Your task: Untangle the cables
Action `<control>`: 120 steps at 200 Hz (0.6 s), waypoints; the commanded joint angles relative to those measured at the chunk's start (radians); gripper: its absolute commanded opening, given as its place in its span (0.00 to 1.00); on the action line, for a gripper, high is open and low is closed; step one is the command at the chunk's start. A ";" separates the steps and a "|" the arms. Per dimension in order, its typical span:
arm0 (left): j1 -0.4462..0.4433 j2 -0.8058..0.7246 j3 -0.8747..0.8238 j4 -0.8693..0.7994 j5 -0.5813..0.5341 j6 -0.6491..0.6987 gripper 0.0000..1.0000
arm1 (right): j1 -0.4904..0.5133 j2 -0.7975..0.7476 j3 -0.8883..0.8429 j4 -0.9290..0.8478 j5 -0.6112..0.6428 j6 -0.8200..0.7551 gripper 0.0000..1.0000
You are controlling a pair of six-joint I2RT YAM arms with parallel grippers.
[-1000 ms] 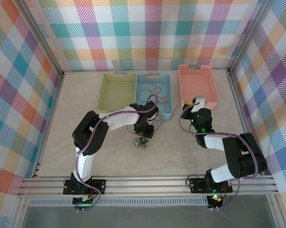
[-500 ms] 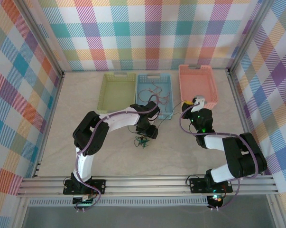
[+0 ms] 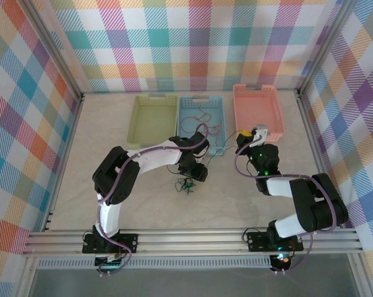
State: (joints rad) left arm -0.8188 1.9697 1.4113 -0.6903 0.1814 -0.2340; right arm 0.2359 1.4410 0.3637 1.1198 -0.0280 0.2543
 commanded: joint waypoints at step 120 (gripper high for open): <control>-0.019 -0.064 -0.108 -0.021 0.000 0.003 0.44 | -0.004 -0.470 -0.010 -0.244 0.077 -0.030 0.00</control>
State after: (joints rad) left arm -0.8219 1.9202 1.3132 -0.7052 0.1814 -0.2199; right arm 0.2359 1.0046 0.3531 0.9375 0.0334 0.2283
